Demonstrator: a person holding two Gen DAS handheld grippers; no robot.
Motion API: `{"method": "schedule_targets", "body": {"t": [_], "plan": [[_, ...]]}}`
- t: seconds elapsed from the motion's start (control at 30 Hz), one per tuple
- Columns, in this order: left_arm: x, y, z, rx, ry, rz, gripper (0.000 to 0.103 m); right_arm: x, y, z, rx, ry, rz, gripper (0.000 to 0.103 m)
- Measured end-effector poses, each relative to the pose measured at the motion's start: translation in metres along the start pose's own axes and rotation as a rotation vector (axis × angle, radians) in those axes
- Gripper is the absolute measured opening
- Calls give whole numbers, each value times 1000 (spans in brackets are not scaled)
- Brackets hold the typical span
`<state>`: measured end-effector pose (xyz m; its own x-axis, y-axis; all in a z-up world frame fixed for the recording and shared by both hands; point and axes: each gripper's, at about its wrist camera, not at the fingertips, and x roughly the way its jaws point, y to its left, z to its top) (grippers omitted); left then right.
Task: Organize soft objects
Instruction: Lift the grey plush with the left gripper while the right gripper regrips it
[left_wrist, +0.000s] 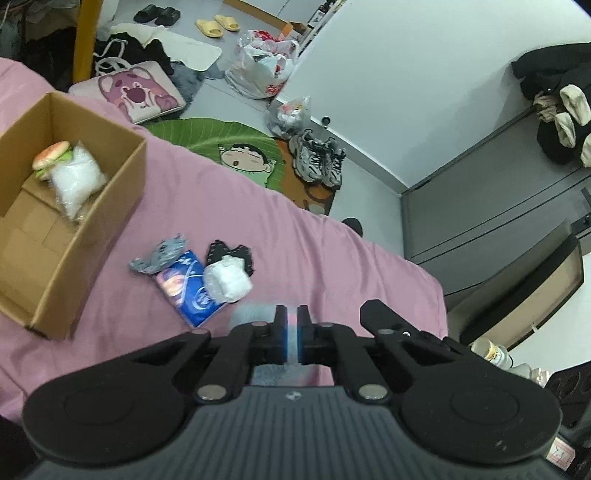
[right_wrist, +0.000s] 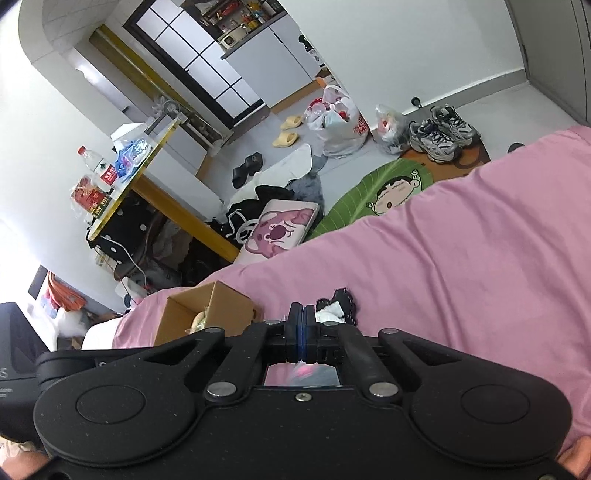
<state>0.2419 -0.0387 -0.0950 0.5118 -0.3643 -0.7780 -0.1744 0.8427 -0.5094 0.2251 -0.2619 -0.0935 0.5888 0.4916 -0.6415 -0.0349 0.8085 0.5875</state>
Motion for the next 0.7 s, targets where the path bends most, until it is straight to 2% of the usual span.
{"method": "schedule_targets", "body": {"t": [0.17, 0.23, 0.37, 0.4, 0.5, 0.6, 0.7], "plan": [[-4, 18, -6, -10, 1, 13, 3, 3, -5, -10, 22, 21, -35, 1], [-5, 24, -6, -6, 5, 17, 4, 8, -6, -13, 30, 42, -50, 4], [-4, 34, -5, -9, 2, 68, 7, 17, -3, -18, 46, 76, -48, 6], [-3, 35, -4, -7, 8, 69, 7, 21, -3, -20, 56, 88, -49, 8], [2, 39, -4, 6, 24, 89, 8, 31, -7, -30, 97, 125, -47, 24], [11, 43, -4, 10, 66, 110, 9, 42, -13, -43, 145, 181, -55, 25], [20, 48, -5, 12, 93, 116, 15, 47, -19, -52, 189, 210, -65, 25]]}}
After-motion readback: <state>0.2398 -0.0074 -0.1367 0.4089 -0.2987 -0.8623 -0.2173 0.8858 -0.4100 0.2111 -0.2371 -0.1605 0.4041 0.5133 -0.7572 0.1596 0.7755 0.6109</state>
